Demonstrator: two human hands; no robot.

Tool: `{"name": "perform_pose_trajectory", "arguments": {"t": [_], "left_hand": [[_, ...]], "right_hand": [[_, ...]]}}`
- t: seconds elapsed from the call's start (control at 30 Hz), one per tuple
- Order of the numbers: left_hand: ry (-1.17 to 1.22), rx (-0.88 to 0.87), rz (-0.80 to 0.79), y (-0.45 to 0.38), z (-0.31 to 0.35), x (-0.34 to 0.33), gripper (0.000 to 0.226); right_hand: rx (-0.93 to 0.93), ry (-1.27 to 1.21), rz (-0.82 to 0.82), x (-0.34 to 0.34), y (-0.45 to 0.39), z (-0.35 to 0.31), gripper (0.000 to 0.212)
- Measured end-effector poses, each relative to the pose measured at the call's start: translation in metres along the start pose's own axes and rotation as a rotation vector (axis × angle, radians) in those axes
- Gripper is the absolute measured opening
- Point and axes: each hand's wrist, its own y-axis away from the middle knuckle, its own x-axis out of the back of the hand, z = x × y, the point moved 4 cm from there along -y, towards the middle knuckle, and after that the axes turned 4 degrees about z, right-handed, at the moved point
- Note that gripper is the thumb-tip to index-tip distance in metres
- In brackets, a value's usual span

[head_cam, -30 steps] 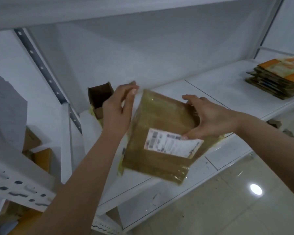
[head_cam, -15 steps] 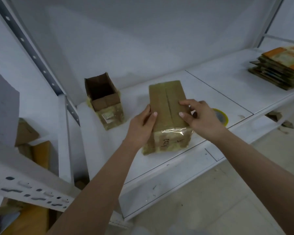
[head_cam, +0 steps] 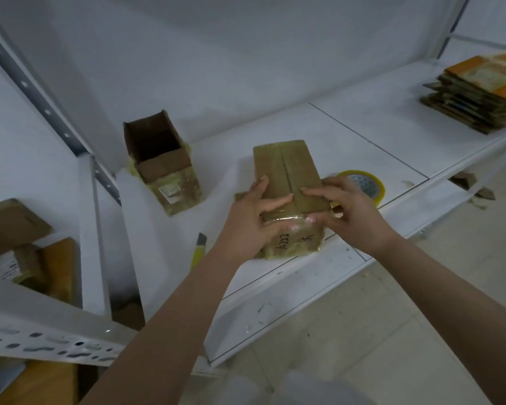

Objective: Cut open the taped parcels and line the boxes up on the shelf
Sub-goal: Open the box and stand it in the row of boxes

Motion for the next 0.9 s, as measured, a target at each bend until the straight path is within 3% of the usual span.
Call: {"name": "perform_pose_trajectory", "arguments": {"t": [0.1,0.3,0.47,0.67,0.9], "left_hand": [[-0.048,-0.029,-0.014,0.001,-0.002,-0.002,0.053],[-0.237,-0.148,0.026,0.010,0.002,-0.017,0.042],[-0.262,-0.209,0.070,0.013,0.007,-0.018,0.044],[-0.255,-0.215,0.168,0.014,0.007,-0.028,0.034],[-0.130,-0.203,-0.022,0.012,-0.006,-0.011,0.044]], "right_hand": [[0.160,0.158,0.003,0.000,0.003,-0.003,0.052],[0.436,0.432,0.132,-0.006,0.008,-0.016,0.040],[0.412,0.479,0.076,-0.007,0.013,-0.018,0.048],[0.407,0.462,0.108,-0.010,0.012,-0.021,0.032],[0.365,0.318,0.041,0.003,0.011,-0.006,0.043]]}}
